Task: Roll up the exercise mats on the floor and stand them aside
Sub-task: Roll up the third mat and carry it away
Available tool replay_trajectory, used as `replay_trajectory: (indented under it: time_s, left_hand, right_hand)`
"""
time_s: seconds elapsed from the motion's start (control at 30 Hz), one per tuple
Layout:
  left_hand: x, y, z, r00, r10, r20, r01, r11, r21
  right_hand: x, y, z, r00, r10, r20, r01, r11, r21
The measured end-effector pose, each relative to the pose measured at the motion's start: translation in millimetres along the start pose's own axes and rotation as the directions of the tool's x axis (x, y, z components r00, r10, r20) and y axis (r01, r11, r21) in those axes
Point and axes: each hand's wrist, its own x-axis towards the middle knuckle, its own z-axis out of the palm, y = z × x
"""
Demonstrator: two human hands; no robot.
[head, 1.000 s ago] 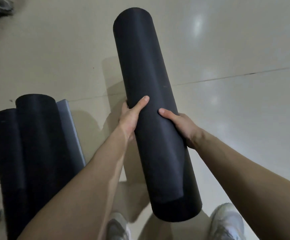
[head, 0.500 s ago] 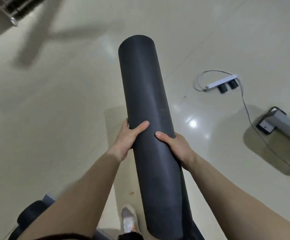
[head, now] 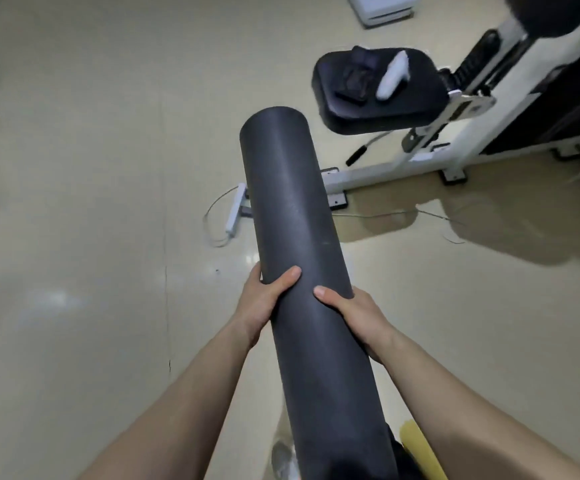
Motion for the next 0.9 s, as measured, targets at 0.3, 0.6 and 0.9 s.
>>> replay_trajectory:
  time_s: [0.3, 0.6, 0.9]
  left_hand:
    - [59.4, 8.2, 246.6, 0.900, -0.139, 0.413, -0.005, 0.944, 0.329]
    - [95.6, -24.9, 484.2, 0.739, -0.269, 0.618, -0.138, 0.837, 0.529]
    - [142.6, -51.8, 653.2, 0.593, -0.420, 0.687, -0.212, 0.741, 0.636]
  right_hand:
    - [-44.7, 33.4, -200.1, 0.914, 0.028, -0.405, 0.154, 0.899, 0.409]
    - [-64.3, 78.9, -378.7, 0.750, 0.139, -0.647, 0.363, 0.731, 0.578]
    - [-48.7, 95.0, -499.8, 0.592, 0.319, -0.740, 0.492, 0.584, 0.646]
